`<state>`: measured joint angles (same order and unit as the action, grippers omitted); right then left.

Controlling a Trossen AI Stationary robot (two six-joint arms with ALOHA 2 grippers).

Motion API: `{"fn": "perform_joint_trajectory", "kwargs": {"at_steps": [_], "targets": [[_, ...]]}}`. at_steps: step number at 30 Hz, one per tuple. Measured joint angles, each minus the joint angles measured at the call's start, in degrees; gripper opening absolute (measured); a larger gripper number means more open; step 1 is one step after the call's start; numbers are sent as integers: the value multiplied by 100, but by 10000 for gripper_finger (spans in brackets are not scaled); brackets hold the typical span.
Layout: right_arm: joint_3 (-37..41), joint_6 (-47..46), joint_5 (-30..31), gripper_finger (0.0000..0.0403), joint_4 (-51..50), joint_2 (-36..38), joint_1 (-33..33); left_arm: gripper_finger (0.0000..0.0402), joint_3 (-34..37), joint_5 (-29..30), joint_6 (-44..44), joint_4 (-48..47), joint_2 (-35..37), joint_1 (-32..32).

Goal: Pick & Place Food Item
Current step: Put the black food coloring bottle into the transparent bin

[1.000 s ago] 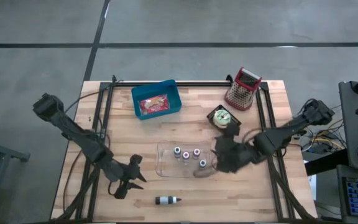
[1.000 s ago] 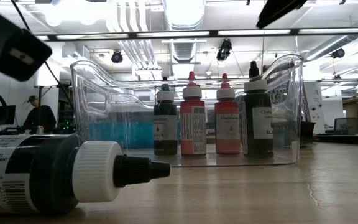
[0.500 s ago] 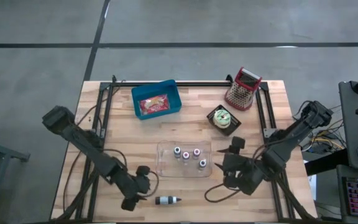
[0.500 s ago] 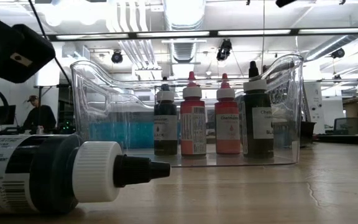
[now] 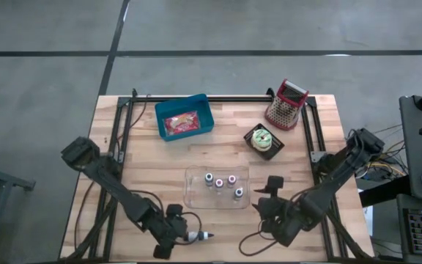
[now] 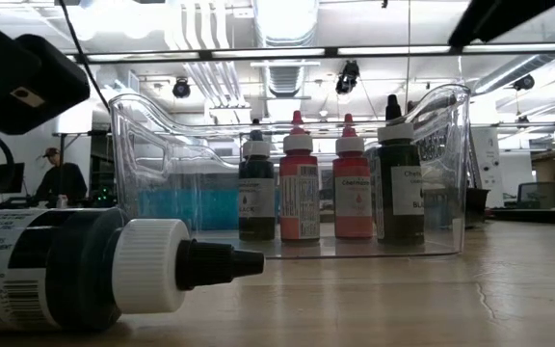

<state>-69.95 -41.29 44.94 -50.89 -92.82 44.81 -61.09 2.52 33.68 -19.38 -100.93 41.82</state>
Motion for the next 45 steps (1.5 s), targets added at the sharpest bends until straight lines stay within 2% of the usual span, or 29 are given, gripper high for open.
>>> {"fn": "perform_joint_trajectory", "kwargs": {"at_steps": [10,29,35,41,45], "targets": [[-1,-245,8,237,-112,-94,222,225,-566,45,-27,-130,-409,-76],[-2,-333,21,237,-134,-94,298,225,-571,155,-67,-165,-751,-190],[-1,-333,21,237,-147,-94,298,225,-864,-123,-209,-128,-1264,-230],[-1,-333,21,237,-133,-95,298,225,-1363,-215,-234,-664,-1612,-264],[0,-354,21,237,-129,-96,298,225,-1411,-126,-226,-788,-1583,-270]]}}
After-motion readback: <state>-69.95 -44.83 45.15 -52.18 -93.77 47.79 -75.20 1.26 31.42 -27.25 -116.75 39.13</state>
